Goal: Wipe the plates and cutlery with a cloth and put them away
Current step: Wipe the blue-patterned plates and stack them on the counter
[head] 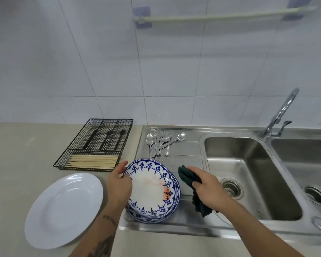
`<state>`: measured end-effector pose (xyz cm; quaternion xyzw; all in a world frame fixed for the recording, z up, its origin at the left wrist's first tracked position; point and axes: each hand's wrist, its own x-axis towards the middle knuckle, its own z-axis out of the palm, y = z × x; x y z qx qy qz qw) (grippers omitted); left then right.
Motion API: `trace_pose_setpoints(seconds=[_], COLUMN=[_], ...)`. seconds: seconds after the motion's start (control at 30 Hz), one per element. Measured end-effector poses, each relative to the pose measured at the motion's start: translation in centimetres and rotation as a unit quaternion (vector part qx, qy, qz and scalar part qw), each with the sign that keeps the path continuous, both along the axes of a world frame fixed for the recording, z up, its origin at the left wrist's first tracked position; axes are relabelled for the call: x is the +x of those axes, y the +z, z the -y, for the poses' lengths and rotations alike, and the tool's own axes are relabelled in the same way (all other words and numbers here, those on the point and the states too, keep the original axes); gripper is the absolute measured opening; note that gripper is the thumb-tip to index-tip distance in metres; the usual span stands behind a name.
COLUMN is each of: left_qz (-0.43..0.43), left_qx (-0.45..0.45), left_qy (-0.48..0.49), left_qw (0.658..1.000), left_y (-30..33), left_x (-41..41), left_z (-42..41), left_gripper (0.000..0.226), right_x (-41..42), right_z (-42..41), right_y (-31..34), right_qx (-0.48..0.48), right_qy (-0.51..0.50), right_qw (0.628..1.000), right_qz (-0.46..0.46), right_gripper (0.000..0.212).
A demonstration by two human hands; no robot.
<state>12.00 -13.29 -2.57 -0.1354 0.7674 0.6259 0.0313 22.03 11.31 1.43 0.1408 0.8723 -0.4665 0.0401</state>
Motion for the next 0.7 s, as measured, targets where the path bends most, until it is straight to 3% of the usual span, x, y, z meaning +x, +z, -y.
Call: trace_pose_setpoints(seconds=[0.3,0.57,0.7], left_qz=[-0.037,-0.125,-0.219], left_qx=[0.028,0.03,-0.018], left_qy=[-0.079,-0.103,-0.151], left_qw=[0.996,0.986,0.964], left_y=[4.4,7.4,9.0], left_x=[-1.9,-3.0,-2.3], left_z=[-5.3,-16.0,-20.4], left_gripper=[0.064,0.059,0.053], right_x=[-0.6,0.1,0.9], right_z=[-5.3,-9.5,-11.1], right_y=[3.0,5.5,5.9], right_qx=[-0.031,0.014,0.025], right_qy=[-0.112,-0.171,-0.195], right_qw=[0.991,0.977,0.972], right_qz=[-0.072,-0.128,-0.13], right_gripper=[0.048,0.052,0.051])
